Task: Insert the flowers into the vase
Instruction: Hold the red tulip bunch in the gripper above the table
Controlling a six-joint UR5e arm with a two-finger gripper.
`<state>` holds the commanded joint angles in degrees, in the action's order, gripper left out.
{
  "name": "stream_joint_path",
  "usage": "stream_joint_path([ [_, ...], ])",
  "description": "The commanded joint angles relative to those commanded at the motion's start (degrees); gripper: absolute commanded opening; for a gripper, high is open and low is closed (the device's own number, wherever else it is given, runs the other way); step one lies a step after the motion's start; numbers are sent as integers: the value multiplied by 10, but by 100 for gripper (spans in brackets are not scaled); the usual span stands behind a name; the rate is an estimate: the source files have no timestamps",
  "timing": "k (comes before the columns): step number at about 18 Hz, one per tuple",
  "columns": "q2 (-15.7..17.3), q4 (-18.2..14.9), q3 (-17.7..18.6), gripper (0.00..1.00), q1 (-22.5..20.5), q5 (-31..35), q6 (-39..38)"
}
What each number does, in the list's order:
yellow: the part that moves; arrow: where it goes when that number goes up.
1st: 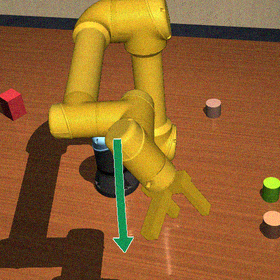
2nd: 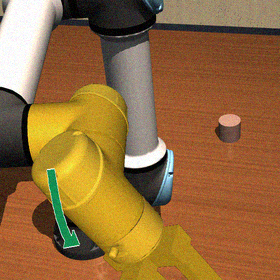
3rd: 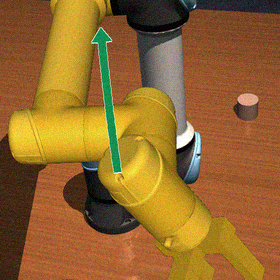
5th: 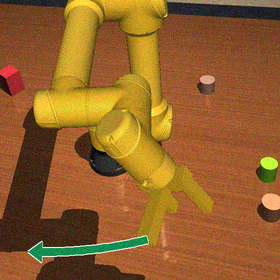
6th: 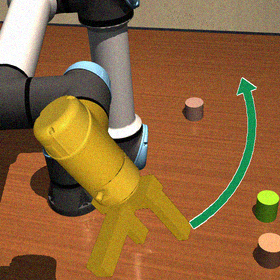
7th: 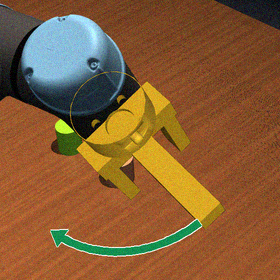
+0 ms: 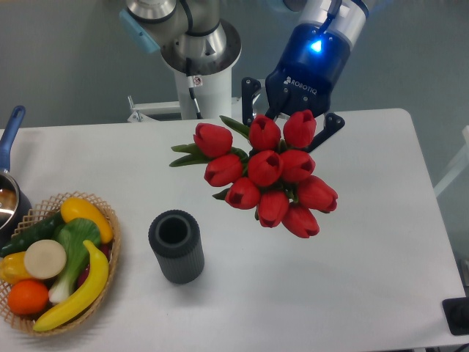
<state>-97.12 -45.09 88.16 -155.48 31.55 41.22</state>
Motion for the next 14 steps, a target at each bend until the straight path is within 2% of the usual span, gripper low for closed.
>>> stream_joint_path([
  [14, -11, 8, -8, 37, 8, -1, -2],
])
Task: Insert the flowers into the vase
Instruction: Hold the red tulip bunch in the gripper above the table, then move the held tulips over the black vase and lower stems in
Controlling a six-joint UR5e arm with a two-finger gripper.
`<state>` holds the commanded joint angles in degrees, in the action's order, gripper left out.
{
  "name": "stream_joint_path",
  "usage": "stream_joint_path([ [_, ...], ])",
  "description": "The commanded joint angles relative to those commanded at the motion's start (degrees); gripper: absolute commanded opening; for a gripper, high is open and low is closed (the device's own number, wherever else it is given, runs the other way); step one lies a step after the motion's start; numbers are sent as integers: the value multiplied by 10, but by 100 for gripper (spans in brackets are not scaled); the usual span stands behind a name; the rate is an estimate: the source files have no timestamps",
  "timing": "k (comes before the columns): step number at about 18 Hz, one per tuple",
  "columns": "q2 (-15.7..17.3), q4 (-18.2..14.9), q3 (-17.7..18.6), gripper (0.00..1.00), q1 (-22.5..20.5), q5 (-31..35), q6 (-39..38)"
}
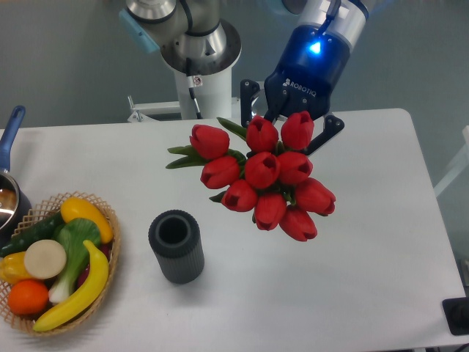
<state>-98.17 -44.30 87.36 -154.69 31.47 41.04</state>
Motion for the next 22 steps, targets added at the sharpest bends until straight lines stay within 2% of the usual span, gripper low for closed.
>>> stream_joint_path([
  [8, -25, 17, -3, 37, 33, 1, 9],
  [10, -41, 34, -3, 37, 52, 1, 32],
  [14, -54, 38, -3, 37, 75, -3, 70],
  [18, -66, 40, 4, 36, 78, -92, 81],
  [22, -75, 40, 15, 36, 83, -105, 115],
])
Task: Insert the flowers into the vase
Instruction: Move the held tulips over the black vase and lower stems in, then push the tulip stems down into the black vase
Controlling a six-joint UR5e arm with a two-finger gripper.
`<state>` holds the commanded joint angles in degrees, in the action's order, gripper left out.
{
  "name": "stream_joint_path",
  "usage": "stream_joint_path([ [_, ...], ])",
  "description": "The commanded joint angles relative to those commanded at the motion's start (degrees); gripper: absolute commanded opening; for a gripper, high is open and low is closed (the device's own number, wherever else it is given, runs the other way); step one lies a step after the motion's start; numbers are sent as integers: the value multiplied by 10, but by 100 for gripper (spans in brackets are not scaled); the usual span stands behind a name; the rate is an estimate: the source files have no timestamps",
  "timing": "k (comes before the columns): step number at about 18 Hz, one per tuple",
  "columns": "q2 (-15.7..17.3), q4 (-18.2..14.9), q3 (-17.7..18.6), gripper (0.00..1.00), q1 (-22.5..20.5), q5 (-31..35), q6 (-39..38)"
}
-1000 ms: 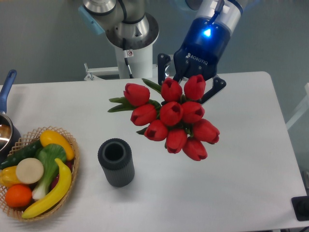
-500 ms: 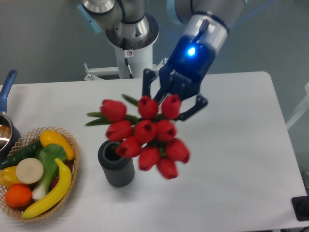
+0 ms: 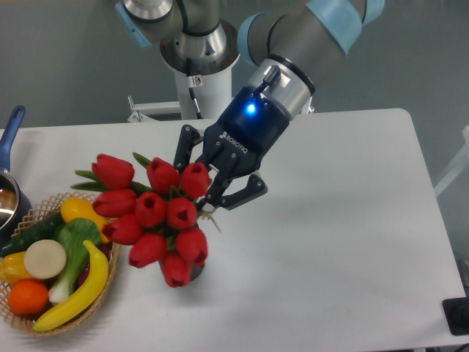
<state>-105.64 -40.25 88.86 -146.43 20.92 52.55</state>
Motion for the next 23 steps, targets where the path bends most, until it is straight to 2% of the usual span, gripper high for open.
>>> stream_joint_path([
  [4, -23, 1, 9, 36, 4, -76, 22],
  [8, -34, 0, 11, 34, 4, -105, 34],
  [11, -45, 0, 32, 34, 3, -147, 66],
  [14, -43, 0, 47, 34, -2, -147, 68],
  [19, -36, 0, 94, 34, -16, -148, 79],
  [23, -35, 0, 91, 34, -13, -148, 84],
])
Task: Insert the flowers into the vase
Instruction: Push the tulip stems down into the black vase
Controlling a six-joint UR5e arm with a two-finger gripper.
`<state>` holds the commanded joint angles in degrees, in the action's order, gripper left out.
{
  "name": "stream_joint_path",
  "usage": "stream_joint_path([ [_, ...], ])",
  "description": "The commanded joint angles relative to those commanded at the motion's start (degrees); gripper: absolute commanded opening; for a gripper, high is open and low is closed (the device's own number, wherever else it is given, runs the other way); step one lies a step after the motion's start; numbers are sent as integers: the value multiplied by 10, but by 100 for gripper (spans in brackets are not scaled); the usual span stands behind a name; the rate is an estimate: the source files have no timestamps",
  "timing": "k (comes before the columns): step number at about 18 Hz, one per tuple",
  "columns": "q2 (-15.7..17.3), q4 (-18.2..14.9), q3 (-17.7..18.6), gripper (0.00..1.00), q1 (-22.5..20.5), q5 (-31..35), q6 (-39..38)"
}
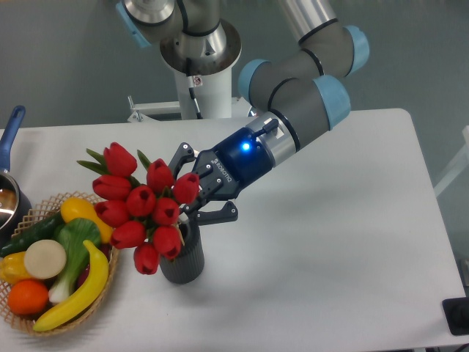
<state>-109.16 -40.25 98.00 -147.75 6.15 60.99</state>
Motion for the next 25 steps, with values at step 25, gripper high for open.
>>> stream_joint_path([
  [25, -47, 0, 68, 34, 4, 2, 103],
])
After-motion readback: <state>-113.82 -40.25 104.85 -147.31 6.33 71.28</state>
